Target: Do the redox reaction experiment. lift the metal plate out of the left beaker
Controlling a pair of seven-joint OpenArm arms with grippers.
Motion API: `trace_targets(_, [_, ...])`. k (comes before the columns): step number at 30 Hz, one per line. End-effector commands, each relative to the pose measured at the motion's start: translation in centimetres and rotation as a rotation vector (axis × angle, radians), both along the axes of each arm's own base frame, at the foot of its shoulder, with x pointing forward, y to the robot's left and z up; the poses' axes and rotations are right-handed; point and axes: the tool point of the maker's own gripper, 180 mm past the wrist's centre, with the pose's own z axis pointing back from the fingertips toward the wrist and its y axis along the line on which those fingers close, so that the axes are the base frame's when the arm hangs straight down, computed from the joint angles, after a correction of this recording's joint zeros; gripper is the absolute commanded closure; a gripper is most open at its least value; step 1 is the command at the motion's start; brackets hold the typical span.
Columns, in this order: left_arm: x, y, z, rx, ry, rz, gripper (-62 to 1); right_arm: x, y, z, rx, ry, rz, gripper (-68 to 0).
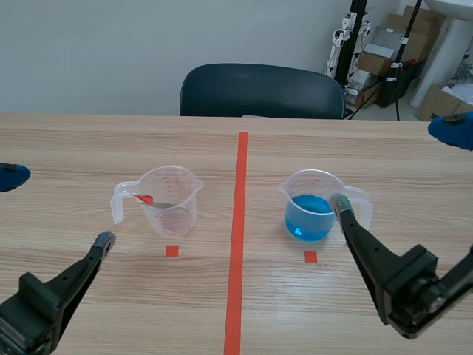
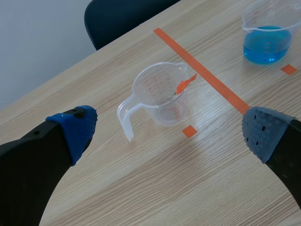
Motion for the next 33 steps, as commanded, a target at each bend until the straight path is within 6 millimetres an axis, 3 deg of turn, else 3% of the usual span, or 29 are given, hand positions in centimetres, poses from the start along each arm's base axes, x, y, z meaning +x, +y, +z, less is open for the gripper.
trace_targets(1, [0.2, -0.2, 0.9, -0.015, -0.031, 0.002, -62.3, 0.1, 0.3, 0.9, 0.007, -0.030, 0.010, -67.9])
trace_targets(26, [0.3, -0.2, 1.0, -0.035, -0.029, 0.008, -62.3, -0.1, 0.5, 0.7, -0.051, -0.054, 0.033, -67.9])
trace_targets(33, [0.3, -0.2, 1.0, -0.040, -0.026, 0.010, -62.3, 0.8, 0.7, 1.8, -0.066, -0.110, 0.047, -67.9])
